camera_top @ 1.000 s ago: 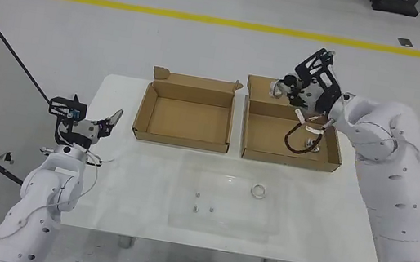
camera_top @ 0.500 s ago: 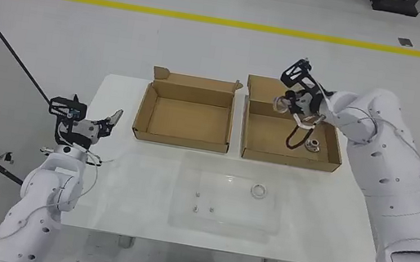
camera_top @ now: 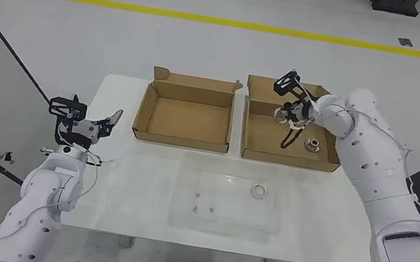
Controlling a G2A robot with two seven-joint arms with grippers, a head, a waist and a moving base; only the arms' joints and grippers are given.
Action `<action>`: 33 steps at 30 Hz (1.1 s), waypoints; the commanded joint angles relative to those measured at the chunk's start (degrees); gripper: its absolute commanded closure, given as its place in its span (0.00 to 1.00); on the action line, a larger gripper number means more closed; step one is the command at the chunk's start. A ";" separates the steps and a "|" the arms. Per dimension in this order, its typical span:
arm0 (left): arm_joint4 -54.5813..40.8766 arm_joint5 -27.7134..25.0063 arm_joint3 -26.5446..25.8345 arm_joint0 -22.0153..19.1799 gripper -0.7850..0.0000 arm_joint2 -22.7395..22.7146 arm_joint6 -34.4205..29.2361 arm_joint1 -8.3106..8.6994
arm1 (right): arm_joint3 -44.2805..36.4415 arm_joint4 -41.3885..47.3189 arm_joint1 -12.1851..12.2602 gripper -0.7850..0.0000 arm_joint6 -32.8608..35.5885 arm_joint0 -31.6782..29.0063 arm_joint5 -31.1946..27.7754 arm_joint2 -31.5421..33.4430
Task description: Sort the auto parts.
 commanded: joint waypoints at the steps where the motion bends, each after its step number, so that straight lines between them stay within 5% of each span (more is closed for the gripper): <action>1: 0.00 0.00 0.00 0.00 0.00 0.00 0.00 0.00 | 1.20 -0.28 -0.21 1.00 -0.33 0.30 0.30 -0.59; 17: 0.00 0.00 0.00 0.00 0.00 0.00 0.00 0.00 | 2.01 -1.61 -0.45 1.00 -1.88 0.11 1.32 -1.41; 33: 0.00 0.00 0.00 0.00 0.00 0.00 0.00 0.00 | 14.47 -8.87 -4.11 1.00 2.66 4.44 18.68 -7.59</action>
